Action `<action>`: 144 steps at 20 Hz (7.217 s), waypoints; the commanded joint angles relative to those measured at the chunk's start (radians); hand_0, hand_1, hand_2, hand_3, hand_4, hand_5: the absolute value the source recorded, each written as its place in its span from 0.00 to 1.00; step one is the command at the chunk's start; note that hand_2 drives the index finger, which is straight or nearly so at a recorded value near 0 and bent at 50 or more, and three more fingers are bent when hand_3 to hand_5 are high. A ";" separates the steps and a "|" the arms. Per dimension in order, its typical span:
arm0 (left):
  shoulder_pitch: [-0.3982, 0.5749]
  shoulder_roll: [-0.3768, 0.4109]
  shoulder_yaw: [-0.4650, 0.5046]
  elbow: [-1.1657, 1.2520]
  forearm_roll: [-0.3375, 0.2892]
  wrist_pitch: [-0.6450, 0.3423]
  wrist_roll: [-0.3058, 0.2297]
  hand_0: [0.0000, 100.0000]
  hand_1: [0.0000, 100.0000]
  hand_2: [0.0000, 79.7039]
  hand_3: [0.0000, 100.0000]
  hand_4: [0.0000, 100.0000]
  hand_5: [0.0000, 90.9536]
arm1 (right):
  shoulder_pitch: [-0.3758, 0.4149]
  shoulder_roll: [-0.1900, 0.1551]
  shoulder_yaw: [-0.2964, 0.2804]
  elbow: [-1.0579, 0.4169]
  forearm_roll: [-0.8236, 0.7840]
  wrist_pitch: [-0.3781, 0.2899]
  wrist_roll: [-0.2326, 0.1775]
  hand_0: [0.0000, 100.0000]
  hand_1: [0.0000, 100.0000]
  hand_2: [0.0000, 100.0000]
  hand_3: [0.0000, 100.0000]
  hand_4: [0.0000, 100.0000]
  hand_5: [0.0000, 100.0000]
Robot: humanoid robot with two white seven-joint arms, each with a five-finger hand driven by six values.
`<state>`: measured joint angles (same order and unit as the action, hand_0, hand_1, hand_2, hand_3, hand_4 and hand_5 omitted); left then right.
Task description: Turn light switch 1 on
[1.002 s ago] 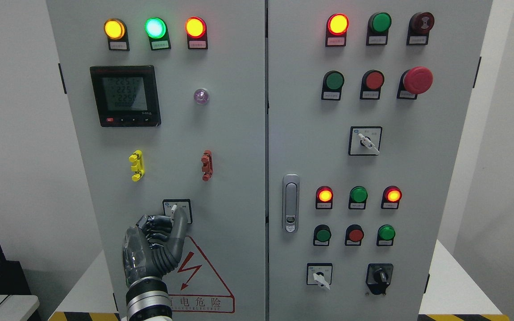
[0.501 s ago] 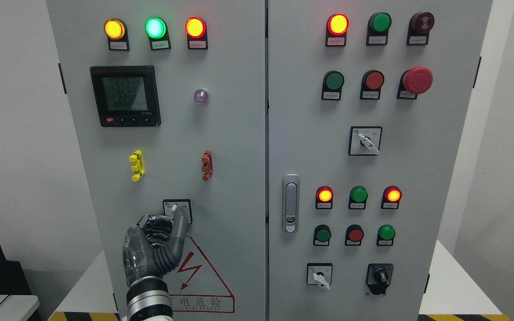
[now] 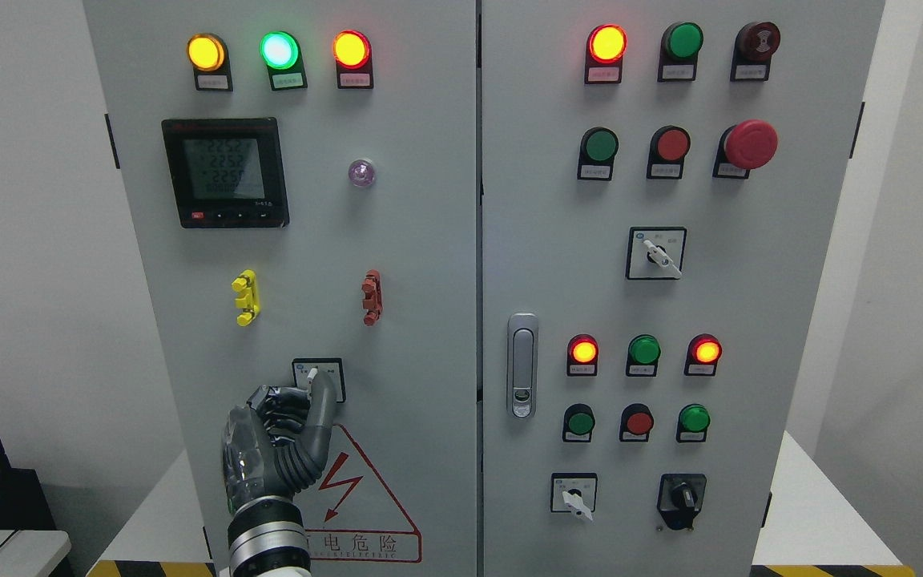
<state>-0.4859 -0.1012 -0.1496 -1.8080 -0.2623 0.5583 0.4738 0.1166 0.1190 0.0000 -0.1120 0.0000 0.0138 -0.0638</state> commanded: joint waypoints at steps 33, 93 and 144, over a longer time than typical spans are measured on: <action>-0.011 0.000 -0.002 0.001 -0.002 0.020 -0.006 0.52 0.35 0.76 0.73 0.75 0.75 | 0.000 0.001 0.017 0.000 -0.025 0.000 -0.001 0.12 0.39 0.00 0.00 0.00 0.00; 0.130 0.015 0.012 -0.129 0.000 -0.018 -0.024 0.10 0.31 0.82 0.78 0.78 0.78 | 0.000 0.001 0.017 0.000 -0.025 0.000 -0.001 0.12 0.39 0.00 0.00 0.00 0.00; 0.618 0.209 0.321 1.756 0.115 -0.732 -0.664 0.21 0.07 0.00 0.00 0.00 0.00 | 0.000 0.001 0.017 0.000 -0.025 0.000 -0.001 0.12 0.39 0.00 0.00 0.00 0.00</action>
<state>0.1991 0.1412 0.3977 -0.4147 -0.1529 -0.1923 -0.2087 0.1166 0.1187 0.0000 -0.1120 0.0000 0.0138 -0.0643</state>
